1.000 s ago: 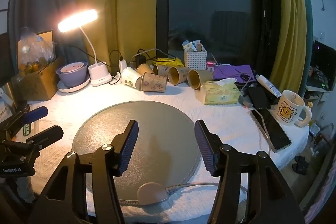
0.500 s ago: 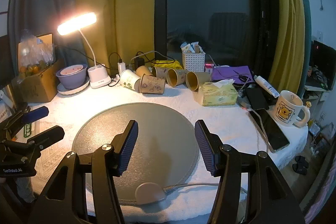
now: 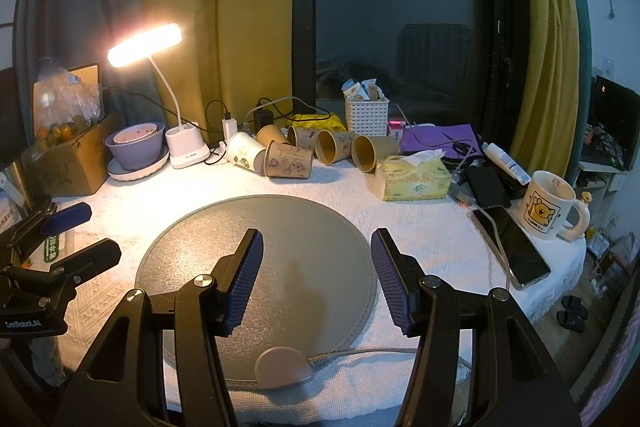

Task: Flip cup upright

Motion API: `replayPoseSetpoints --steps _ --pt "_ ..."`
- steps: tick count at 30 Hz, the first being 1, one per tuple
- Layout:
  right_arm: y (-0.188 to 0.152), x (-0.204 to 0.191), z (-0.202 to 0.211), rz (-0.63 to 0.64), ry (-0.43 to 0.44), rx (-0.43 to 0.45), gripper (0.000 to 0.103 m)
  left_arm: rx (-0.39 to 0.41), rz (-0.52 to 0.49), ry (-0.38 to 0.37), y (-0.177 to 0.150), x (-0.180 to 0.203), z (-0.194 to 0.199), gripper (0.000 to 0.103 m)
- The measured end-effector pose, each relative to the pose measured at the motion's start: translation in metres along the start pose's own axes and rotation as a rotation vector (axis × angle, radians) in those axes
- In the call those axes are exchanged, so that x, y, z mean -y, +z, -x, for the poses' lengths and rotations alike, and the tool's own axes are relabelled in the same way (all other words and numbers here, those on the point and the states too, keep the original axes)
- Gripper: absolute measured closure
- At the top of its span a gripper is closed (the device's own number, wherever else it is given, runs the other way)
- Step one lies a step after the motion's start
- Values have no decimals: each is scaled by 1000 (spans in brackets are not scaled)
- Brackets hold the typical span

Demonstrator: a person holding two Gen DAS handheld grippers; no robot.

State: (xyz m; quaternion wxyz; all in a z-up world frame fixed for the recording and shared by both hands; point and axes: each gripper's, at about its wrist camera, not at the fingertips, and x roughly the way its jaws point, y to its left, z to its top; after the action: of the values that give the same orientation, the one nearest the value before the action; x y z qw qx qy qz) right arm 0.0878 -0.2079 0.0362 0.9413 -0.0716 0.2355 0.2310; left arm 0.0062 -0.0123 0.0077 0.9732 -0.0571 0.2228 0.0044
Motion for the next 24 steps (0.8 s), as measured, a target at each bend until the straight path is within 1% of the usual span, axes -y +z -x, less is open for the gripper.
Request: replayPoseSetpoints --steps 24 --pt "-3 5 -1 -3 -1 -3 44 -21 18 -4 -2 2 -6 12"
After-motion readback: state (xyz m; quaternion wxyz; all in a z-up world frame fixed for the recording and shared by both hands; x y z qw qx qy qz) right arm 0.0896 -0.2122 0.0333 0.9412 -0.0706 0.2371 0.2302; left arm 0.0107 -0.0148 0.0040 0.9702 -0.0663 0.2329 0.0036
